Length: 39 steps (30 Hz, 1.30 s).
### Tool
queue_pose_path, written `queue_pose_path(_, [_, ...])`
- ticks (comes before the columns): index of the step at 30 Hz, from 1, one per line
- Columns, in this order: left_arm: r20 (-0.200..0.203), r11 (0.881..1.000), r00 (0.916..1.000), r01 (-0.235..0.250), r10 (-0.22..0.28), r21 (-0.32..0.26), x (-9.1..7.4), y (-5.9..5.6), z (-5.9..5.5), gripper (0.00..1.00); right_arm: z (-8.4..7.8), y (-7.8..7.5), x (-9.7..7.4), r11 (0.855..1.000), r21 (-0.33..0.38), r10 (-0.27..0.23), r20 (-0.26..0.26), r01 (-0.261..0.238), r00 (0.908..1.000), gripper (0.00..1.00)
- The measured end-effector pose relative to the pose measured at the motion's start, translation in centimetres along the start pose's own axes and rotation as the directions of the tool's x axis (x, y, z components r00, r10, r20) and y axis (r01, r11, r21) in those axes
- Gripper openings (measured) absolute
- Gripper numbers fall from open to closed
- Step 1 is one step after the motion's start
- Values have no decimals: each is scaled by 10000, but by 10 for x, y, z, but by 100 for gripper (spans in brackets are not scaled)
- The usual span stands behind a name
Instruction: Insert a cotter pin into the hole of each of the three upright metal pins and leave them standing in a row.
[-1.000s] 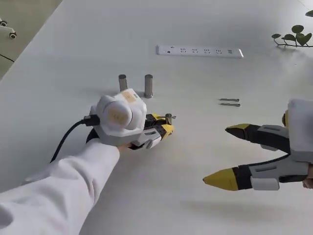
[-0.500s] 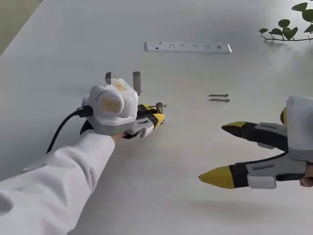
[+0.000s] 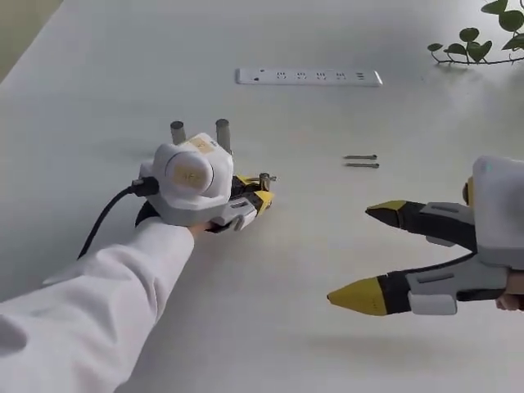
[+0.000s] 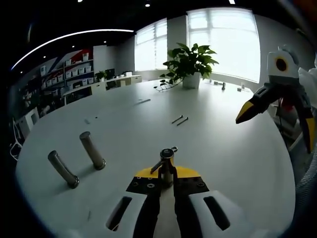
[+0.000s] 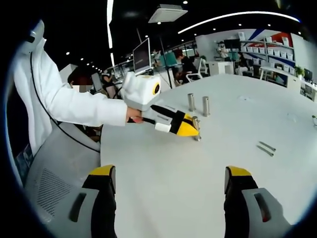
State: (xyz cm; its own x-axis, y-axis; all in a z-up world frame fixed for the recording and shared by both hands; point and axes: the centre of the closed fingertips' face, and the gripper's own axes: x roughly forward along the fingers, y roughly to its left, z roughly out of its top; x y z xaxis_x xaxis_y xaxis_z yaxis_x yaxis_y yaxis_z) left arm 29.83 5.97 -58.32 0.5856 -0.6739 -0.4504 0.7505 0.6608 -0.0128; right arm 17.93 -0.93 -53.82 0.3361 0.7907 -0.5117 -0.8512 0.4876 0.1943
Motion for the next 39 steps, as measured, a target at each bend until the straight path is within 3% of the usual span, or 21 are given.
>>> queue_pose_path(4, [15, 9999, 10000, 29, -29, 103, 0, -1, 2, 7, -2, -1, -2, 10000, 52, -39, 14, 39, 10000, 90])
queue_pose_path(18, [184, 9991, 9998, -60, 68, -408, -2, -2, 7, 8, -7, 3, -4, 9998, 173, -101, -67, 102, 9999, 90])
queue_pose_path(23, [3, 9990, 9999, -139, 139, -424, -5, -1, 3, 13, -5, 4, -5, 9995, 264, -168, 28, 167, 9999, 90])
queue_pose_path(32, [-129, 9986, 9999, 38, -45, -531, -22, -6, -1, 17, -3, 5, -12, 9984, 411, -401, 327, 388, 9987, 90])
queue_pose_path(39, [-35, 9973, 9983, 578, -580, -457, -47, -17, -1, 33, -1, 0, -23, 9948, 621, -846, 697, 803, 9940, 92])
